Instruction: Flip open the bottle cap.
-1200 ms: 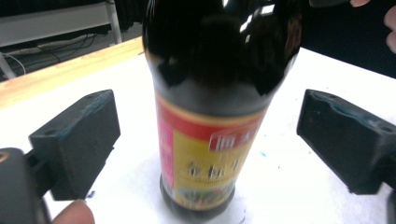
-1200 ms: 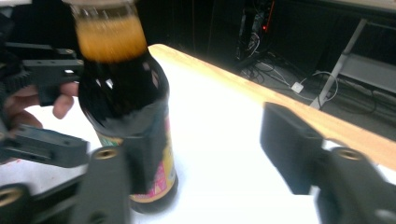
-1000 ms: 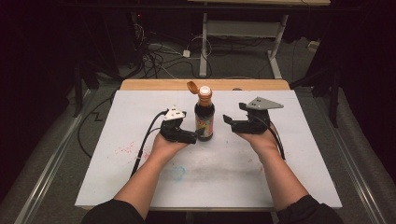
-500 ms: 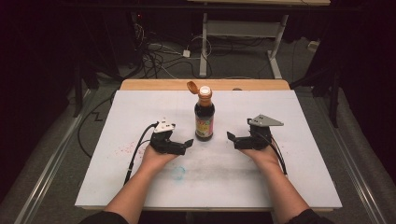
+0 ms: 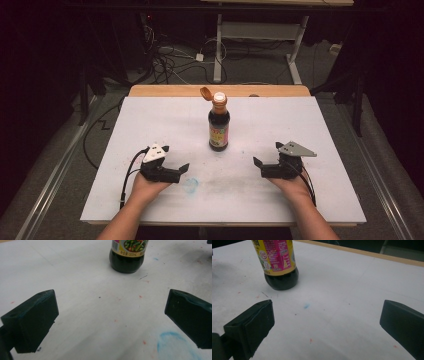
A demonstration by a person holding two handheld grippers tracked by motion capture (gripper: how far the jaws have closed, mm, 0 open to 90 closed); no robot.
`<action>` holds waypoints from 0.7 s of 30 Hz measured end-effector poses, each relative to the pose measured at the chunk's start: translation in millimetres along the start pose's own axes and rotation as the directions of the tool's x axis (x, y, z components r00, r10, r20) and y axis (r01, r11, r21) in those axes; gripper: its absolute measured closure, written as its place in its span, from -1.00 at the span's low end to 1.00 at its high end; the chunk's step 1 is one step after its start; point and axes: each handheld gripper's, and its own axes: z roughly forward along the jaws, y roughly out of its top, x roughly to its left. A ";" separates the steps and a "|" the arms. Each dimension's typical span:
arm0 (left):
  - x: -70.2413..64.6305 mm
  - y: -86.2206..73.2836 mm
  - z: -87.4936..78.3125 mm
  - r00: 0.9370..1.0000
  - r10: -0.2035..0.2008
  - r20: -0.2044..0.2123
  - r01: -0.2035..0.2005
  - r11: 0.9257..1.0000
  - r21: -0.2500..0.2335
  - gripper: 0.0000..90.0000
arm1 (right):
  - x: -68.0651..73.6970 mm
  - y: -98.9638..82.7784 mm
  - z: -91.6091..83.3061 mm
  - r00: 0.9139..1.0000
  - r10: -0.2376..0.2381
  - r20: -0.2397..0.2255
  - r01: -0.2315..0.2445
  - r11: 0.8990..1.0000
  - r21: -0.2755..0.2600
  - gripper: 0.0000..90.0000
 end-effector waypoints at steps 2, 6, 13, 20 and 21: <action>2.6 -0.7 -9.6 1.000 0.004 -0.008 -0.004 1.000 -0.012 -1.00 | 0.4 -3.8 -7.0 1.000 0.001 0.006 -0.001 1.000 -0.005 -1.00; 4.0 -5.1 -27.4 1.000 0.009 -0.011 -0.010 1.000 -0.020 -1.00 | 0.8 -11.5 -22.0 1.000 0.004 0.014 -0.003 1.000 -0.021 -1.00; -0.7 -10.2 -50.6 1.000 0.013 0.003 -0.013 0.998 -0.059 -1.00 | 3.2 -26.5 -44.8 1.000 0.002 0.027 -0.001 1.000 -0.025 -1.00; -1.9 -14.7 -51.2 0.999 0.040 -0.001 -0.040 0.997 -0.066 -1.00 | 6.3 -28.7 -44.2 0.999 -0.009 0.042 0.010 1.000 -0.017 -1.00; -1.7 -14.7 -51.5 0.999 0.039 0.003 -0.039 0.997 -0.066 -1.00 | 6.5 -28.8 -44.3 0.999 -0.010 0.043 0.011 1.000 -0.018 -1.00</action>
